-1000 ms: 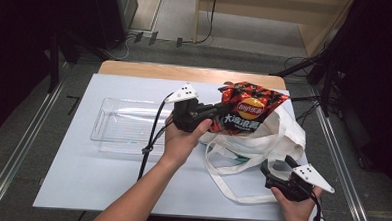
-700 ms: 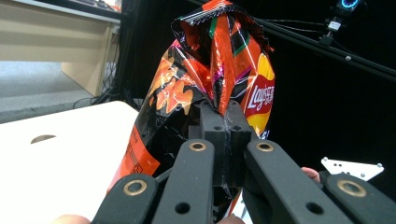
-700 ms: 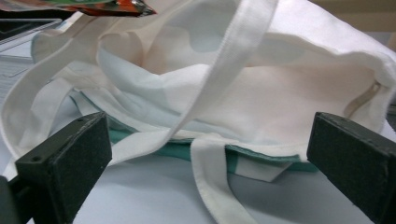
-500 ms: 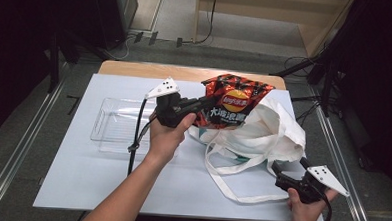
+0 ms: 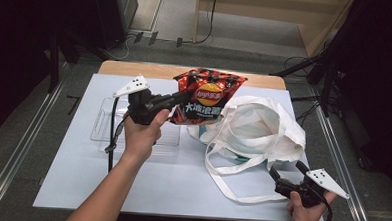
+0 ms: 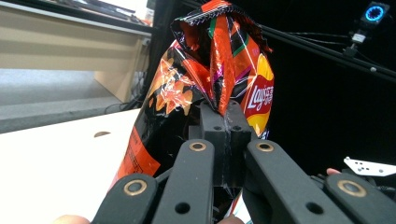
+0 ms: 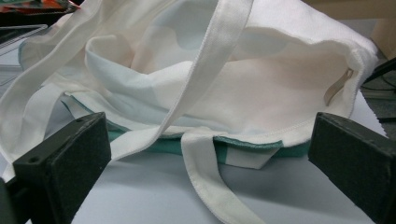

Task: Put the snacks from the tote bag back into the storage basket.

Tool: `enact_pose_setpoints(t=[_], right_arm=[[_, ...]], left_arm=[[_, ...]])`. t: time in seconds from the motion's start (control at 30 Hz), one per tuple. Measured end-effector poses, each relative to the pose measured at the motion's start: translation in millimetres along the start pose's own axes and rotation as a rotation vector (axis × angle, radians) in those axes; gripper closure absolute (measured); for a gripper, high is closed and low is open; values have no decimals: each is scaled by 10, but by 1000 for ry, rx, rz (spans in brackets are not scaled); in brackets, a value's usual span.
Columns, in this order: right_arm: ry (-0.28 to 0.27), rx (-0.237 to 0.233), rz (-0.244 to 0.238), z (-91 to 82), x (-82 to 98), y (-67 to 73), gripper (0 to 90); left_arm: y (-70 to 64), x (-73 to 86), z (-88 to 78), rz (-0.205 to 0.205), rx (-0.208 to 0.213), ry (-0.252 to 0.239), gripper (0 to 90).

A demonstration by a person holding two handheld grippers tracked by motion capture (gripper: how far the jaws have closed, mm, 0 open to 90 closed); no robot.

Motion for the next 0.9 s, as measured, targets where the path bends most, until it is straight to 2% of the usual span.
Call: enact_pose_setpoints(t=[0.13, 0.4, 0.9], right_arm=[[1, -6, 5, 6, 5, -2, 0], [9, -9, -21, 22, 17, 28, 0], [22, -15, -19, 49, 33, 27, 0]], left_arm=[[59, -30, -107, -2, -18, -13, 900], [184, -65, -286, -13, -42, -29, 900], [403, -98, -632, -23, -86, -57, 900]])
Point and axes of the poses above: each handheld gripper's, and its own axes: z roughly forward along the jaws, x roughly out of its underside, y roughly to its left, the point moved 4 cm from there along z, roughly forward along the jaws, and after that the axes turned 3 degrees about y, right-handed, at the moved point
